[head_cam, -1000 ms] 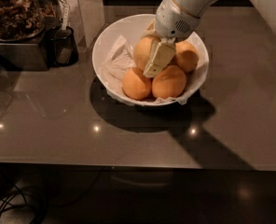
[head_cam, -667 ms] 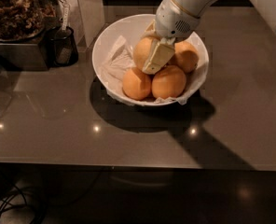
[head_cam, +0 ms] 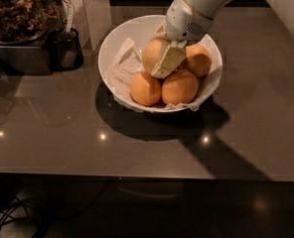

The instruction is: Pick orange from white bowl

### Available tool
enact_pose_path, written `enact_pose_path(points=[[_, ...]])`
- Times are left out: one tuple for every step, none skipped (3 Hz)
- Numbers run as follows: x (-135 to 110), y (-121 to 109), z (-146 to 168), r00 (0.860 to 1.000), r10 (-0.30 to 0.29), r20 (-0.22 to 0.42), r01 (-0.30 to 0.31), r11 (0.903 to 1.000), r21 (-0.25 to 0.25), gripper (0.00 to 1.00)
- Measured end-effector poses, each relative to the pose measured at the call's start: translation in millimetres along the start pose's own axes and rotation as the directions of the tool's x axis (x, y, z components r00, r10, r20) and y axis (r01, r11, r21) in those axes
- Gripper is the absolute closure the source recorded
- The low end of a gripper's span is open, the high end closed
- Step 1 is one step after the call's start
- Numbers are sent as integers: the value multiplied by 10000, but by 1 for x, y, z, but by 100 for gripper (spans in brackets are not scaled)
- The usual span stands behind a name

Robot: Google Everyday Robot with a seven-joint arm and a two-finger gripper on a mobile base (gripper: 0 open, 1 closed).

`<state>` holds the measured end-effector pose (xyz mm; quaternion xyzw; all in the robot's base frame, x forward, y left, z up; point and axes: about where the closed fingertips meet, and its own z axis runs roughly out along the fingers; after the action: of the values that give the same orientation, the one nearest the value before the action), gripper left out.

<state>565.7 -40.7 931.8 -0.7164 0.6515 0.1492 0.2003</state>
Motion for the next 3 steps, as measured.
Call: enact_pose_path(points=[[-8,18,-22,9967,-365,721,368,9993,-36,100],[-13,54,-59,9806,-664,1846,610,9975,345,100],[-11,99,-89,9452,-725,3182,483,9953,834,100]])
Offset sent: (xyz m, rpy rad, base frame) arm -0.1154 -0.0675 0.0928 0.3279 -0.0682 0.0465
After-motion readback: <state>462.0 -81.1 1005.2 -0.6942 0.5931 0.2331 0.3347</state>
